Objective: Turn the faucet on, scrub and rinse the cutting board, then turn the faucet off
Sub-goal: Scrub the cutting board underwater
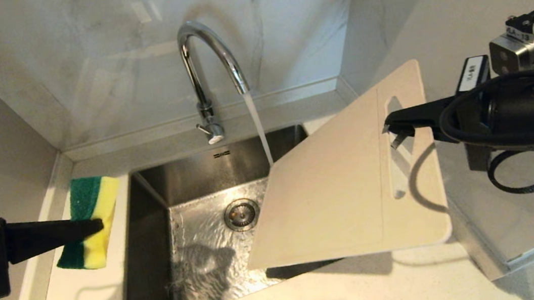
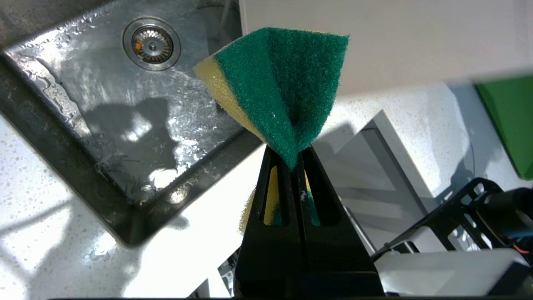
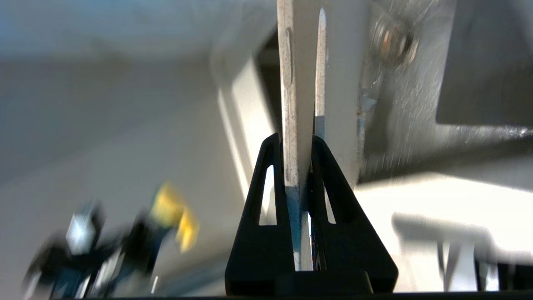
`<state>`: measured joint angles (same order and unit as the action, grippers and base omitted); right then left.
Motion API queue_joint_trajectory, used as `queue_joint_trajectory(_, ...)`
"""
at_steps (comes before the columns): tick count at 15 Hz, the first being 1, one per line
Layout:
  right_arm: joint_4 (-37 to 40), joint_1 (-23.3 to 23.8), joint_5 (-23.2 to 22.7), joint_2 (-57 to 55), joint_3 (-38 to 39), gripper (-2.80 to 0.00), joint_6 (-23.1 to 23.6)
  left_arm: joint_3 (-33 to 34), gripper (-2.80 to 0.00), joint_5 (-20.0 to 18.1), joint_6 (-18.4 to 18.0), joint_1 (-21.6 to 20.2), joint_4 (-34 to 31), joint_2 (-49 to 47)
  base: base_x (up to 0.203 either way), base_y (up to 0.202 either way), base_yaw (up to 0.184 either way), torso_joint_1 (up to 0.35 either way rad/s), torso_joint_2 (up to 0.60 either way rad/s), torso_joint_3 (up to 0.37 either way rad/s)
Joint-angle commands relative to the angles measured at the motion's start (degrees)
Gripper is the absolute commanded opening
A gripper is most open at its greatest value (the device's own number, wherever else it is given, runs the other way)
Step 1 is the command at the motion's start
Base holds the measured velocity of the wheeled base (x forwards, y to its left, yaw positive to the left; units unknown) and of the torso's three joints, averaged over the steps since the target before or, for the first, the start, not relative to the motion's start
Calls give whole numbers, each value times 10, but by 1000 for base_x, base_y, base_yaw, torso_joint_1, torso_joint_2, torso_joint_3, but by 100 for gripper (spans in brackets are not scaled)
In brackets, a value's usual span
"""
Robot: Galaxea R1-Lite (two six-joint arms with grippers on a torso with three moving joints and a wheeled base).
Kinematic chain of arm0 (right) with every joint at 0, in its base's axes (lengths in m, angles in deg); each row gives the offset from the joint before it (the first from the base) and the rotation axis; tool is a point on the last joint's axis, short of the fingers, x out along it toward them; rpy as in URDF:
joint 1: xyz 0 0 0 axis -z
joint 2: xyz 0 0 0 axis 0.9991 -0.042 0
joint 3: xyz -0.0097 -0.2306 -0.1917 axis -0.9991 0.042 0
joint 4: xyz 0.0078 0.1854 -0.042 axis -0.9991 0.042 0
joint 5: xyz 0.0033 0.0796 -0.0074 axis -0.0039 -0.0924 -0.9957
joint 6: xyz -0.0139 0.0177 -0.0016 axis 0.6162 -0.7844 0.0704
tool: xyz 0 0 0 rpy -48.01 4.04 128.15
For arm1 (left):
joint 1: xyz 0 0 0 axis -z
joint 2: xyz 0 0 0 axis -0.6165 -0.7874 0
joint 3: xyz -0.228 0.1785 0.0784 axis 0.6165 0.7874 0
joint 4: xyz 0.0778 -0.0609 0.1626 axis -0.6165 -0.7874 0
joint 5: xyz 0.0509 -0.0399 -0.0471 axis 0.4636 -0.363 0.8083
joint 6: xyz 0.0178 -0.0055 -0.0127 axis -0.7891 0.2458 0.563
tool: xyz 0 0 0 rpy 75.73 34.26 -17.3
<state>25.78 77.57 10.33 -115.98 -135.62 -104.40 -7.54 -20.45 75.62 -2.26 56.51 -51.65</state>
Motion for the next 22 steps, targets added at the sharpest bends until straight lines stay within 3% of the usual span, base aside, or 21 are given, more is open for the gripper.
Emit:
queue_joint_trajectory(1,-62,1,28,-96,-23,-280,-5,13,-280,-1,1,1,-1,39,0,0,0,0,0,0)
queue_joint_trajectory(3,-115,1,41,-164,-55,-280,-22,30,-280,-2,6,1,0,49,0,0,0,0,0,0)
queue_joint_trajectory(5,-187,0,43,-214,-108,-280,-86,33,-280,-5,11,1,1,58,0,0,0,0,0,0)
queue_joint_trajectory(7,-210,-2,18,-235,-141,-280,-101,35,-280,-8,11,1,1,55,0,0,0,0,0,0)
queue_joint_trajectory(9,-211,-5,-1,-236,-147,-280,-102,45,-280,-19,12,1,4,48,0,0,0,0,0,0)
queue_joint_trajectory(17,-206,-8,0,-209,-138,-280,-101,46,-280,-26,12,1,8,35,0,0,0,0,0,0)
queue_joint_trajectory(22,-147,-20,0,-63,-65,-280,-86,45,-280,-24,11,1,8,38,0,0,0,0,0,0)
